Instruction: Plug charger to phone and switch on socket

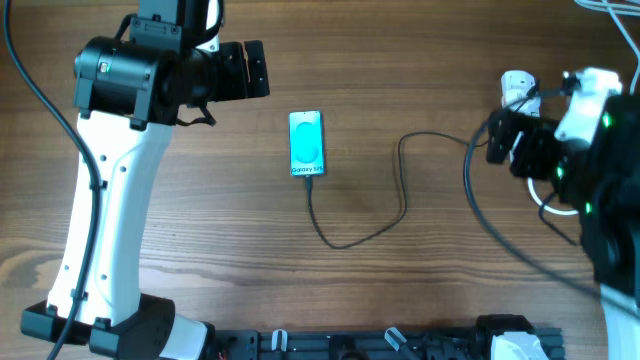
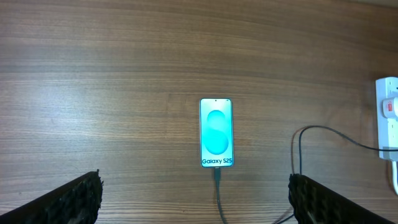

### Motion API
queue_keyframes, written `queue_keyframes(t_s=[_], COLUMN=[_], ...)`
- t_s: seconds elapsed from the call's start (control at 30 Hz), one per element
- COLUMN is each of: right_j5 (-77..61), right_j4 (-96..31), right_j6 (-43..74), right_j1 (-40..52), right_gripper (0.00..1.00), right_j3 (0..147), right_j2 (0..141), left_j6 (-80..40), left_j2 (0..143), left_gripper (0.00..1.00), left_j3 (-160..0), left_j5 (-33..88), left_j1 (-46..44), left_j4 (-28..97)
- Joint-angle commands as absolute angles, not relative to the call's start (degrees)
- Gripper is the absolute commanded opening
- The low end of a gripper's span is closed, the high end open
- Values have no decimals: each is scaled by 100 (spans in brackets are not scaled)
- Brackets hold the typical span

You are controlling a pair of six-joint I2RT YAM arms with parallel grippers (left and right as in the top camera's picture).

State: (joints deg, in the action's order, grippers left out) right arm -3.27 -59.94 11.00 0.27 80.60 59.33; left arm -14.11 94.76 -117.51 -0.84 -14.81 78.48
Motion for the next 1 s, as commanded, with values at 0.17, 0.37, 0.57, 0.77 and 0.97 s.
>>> queue_keyframes(t_s=[0.17,0.37,0.57,0.77,0.97], right_j5=[19,-191,-196,-198,-196], right_j4=[-6007,-5778,-5730,-6156,-6440], right_j6=[902,899,908,915,913], right_j1=[301,301,301,301,301], right_gripper=[100,100,100,100,100], right_j3=[7207,6235,5900,5900,5900], right_j2=[4604,3457,2397,2255,2255], left_j6=[-1461,-1461,-1461,-1461,-1461], left_j2=[9487,9487,9487,9487,9487], left_gripper=[100,100,100,100,100], left_j3=[-11786,-11786,-11786,-11786,-11786], left_j5=[-158,-158,-158,-158,-158], left_j1=[-1431,-1431,-1431,-1431,-1431], left_j4=[7848,7848,7848,7848,7848])
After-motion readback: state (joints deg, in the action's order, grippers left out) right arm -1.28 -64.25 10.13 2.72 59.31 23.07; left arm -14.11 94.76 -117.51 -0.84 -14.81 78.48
